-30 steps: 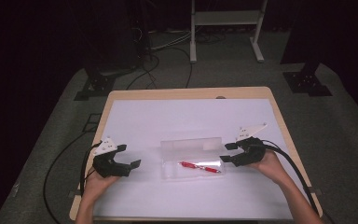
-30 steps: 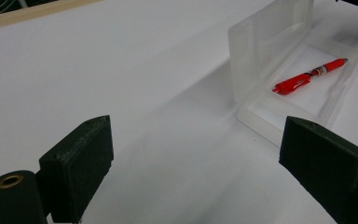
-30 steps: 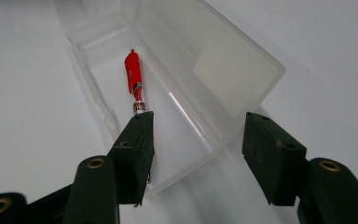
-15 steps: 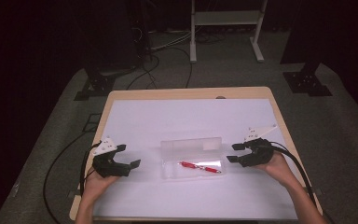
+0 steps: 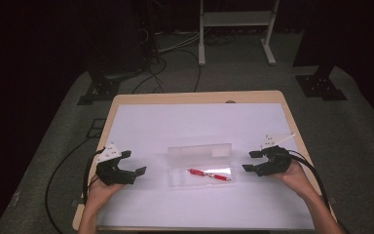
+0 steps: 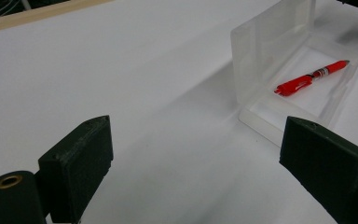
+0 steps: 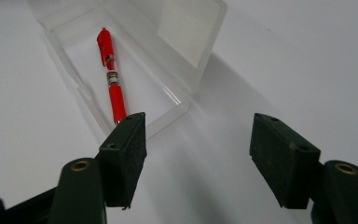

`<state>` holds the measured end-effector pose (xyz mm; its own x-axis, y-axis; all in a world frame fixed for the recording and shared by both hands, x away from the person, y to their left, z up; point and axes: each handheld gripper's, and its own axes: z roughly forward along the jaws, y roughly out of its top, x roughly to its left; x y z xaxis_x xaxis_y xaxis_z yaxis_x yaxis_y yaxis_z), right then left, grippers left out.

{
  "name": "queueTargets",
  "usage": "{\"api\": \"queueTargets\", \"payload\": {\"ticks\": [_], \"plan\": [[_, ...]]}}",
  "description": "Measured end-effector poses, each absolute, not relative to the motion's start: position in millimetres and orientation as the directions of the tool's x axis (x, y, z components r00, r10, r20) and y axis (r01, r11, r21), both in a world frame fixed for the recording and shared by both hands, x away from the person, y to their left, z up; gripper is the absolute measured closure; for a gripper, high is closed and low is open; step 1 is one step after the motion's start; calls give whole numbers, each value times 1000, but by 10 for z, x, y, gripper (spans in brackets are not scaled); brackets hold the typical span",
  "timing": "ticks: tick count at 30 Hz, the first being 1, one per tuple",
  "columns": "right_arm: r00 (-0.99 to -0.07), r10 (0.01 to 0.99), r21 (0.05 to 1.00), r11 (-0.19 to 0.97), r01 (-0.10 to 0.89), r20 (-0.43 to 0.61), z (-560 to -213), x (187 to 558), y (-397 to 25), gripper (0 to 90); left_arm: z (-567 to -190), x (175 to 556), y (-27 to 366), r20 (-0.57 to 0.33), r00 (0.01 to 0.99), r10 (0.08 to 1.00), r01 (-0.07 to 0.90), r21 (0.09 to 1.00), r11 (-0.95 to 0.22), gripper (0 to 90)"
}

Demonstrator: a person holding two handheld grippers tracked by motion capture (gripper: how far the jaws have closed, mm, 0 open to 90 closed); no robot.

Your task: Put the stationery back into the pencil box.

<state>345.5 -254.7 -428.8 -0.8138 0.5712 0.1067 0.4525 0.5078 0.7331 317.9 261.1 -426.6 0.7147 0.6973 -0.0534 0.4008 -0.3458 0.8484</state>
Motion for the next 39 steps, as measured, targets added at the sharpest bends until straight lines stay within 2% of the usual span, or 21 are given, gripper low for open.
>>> {"api": "queueTargets", "payload": {"ticks": [13, 39], "plan": [[-785, 611, 721, 497, 483, 104, -4371, 3406, -2749, 316, -4265, 3181, 2615, -58, 718, 694, 400, 850, -343, 89], [-740, 658, 712, 454, 536, 138, -4545, 3214, -3071, 316, -4255, 3168, 2596, -61, 727, 684, 392, 855, -340, 89]]}}
